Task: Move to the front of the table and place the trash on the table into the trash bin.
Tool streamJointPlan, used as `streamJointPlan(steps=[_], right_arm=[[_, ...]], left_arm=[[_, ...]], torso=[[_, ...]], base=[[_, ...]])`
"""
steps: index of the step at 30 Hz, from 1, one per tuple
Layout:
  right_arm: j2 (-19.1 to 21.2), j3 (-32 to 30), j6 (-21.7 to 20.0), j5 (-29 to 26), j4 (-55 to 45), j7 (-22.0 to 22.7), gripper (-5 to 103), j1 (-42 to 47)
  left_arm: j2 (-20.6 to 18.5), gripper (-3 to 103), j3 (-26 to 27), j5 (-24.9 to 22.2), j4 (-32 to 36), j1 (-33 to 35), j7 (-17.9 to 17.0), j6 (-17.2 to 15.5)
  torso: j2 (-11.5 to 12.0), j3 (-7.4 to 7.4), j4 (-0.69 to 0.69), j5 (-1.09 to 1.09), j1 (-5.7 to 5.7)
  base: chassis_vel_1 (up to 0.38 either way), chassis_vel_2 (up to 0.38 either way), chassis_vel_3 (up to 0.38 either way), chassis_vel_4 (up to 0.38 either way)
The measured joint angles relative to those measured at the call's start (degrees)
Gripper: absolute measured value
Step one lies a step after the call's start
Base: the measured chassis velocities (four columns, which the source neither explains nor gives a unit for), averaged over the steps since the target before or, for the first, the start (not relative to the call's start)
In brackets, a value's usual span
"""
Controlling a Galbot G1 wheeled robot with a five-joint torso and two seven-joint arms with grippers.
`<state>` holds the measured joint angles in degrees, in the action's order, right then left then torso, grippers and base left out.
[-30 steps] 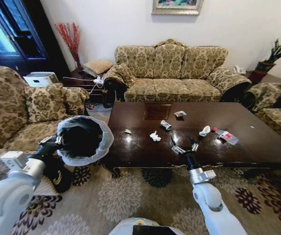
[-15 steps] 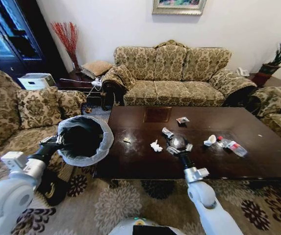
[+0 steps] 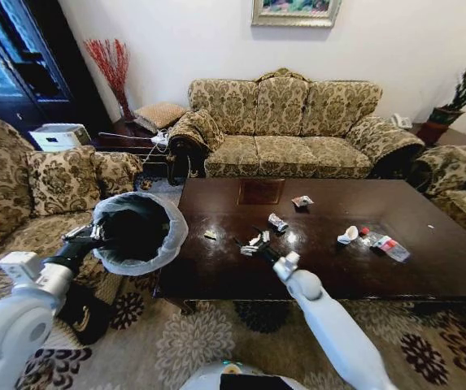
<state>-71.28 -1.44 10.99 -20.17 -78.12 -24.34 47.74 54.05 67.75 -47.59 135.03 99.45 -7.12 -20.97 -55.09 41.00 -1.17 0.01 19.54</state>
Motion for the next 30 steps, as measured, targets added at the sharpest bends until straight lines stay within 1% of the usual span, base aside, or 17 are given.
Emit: streamJointPlan(steps=[1,3,6,7,9,15,18,19,21,24,27,28,30], right_arm=[[0.0,0.0,0.0,0.0,0.0,0.0,100,0.0],[-2.05,1.96,1.47,1.62,3.93,0.08,100,-2.48],[-3.85,3.12,2.77,2.61,6.91,0.24,100,-4.01],[-3.85,3.12,2.77,2.61,6.91,0.24,100,-4.01],[-6.48,4.74,4.44,3.76,11.12,0.54,100,-5.73],[-9.21,5.3,4.72,5.48,14.47,2.29,100,-7.15],[-11.22,5.4,3.2,6.74,16.17,4.32,100,-7.88],[-11.22,5.4,3.2,6.74,16.17,4.32,100,-7.88],[-12.71,5.82,1.4,6.57,17.09,5.98,100,-8.22],[-13.42,5.88,0.46,6.66,17.52,6.94,100,-8.36],[-14.82,6.18,-3.7,6.8,17.82,9.83,100,-8.73],[-14.82,6.18,-3.7,6.8,17.82,9.83,100,-8.73],[-15.12,6.72,-6.31,6.77,17.55,11.64,100,-8.97]], left_arm=[[0.0,4,0.0,0.0,0.0,0.0,0.0,0.0],[0.16,4,0.03,0.12,0.01,-0.03,-0.16,-0.28],[0.46,4,0.04,0.14,0.25,-0.05,-0.17,-0.29],[0.46,4,0.04,0.14,0.25,-0.05,-0.17,-0.29],[0.99,4,0.03,0.2,0.85,-0.07,-0.17,-0.29],[1.15,4,0.0,0.23,1.33,-0.08,-0.14,-0.28],[1.26,4,-0.14,0.24,1.48,-0.06,-0.09,-0.27],[1.26,4,-0.14,0.24,1.48,-0.06,-0.09,-0.27],[1.27,4,-0.24,0.24,1.68,0.13,-0.06,-0.27],[1.16,4,-0.24,0.24,1.73,0.25,-0.06,-0.27],[0.39,4,0.02,0.09,1.84,0.51,-0.04,-0.27],[0.39,4,0.02,0.09,1.84,0.51,-0.04,-0.27],[0.03,4,0.04,-0.02,1.82,0.53,-0.03,-0.27]], torso=[[0.0,0.0,0.0,0.0,0.0],[0.0,0.0,0.01,-0.01,0.01],[0.0,0.0,0.01,-0.01,-0.01],[0.0,0.0,0.01,-0.01,-0.01],[0.0,-0.02,0.0,-0.02,-0.05],[0.0,-0.01,0.01,-0.02,-0.04],[0.0,-0.01,0.02,-0.02,-0.04],[0.0,-0.01,0.02,-0.02,-0.04],[0.0,-0.02,0.01,-0.02,-0.04],[0.0,-0.02,0.01,-0.02,-0.04],[0.0,-0.02,0.01,-0.01,-0.04],[0.0,-0.02,0.01,-0.01,-0.04],[0.0,-0.01,0.01,-0.01,-0.04]], base=[[0.0,0.0,0.0,0.0],[0.0,0.0,0.0,0.0],[0.0,0.0,0.0,0.0],[0.0,0.0,0.0,0.0],[0.0,0.0,0.0,0.0],[0.0,0.0,0.0,0.0],[0.0,0.0,0.0,0.0],[0.0,0.0,0.0,0.0],[0.0,0.0,0.0,0.0],[0.0,0.0,0.0,0.0],[0.0,0.0,0.0,0.0],[0.0,0.0,0.0,0.0],[0.0,0.0,0.0,0.0]])
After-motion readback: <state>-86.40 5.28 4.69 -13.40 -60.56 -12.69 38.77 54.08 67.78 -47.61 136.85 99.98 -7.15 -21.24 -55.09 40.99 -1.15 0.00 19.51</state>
